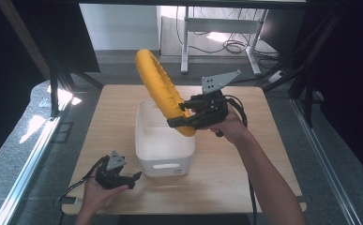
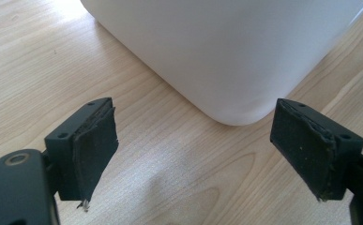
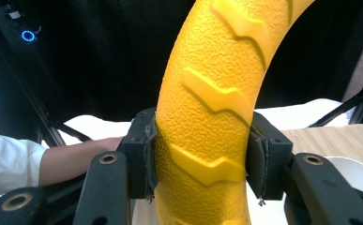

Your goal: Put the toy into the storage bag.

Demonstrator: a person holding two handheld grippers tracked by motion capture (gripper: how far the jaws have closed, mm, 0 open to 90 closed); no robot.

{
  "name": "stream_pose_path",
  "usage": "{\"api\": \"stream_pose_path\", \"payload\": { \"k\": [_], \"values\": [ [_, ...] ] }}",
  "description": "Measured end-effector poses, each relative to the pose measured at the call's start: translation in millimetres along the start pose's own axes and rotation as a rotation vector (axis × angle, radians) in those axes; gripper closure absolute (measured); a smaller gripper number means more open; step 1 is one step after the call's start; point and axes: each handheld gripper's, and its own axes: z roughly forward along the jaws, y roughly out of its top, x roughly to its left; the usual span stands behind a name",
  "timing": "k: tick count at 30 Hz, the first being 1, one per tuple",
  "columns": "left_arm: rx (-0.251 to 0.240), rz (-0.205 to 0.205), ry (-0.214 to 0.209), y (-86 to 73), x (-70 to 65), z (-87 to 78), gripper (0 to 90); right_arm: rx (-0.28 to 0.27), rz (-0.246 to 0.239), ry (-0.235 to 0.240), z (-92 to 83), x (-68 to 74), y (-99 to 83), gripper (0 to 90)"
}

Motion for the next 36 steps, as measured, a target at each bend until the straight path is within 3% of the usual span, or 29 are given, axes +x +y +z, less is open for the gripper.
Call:
{"api": "stream_pose_path", "payload": {
  "k": [12, 36],
  "values": [
    [0.004, 0.002, -0.001, -0.1, -0.4, 1.0, 15.1, 0.024, 0.005, 0.037, 11.0, 7.3, -8.9, 51.3],
    [0.015, 0.004, -0.002, -0.5, -0.6, 2.6, 14.8, 0.056, 0.024, 0.073, 22.5, 5.4, -23.6, 51.2]
  ]
}}
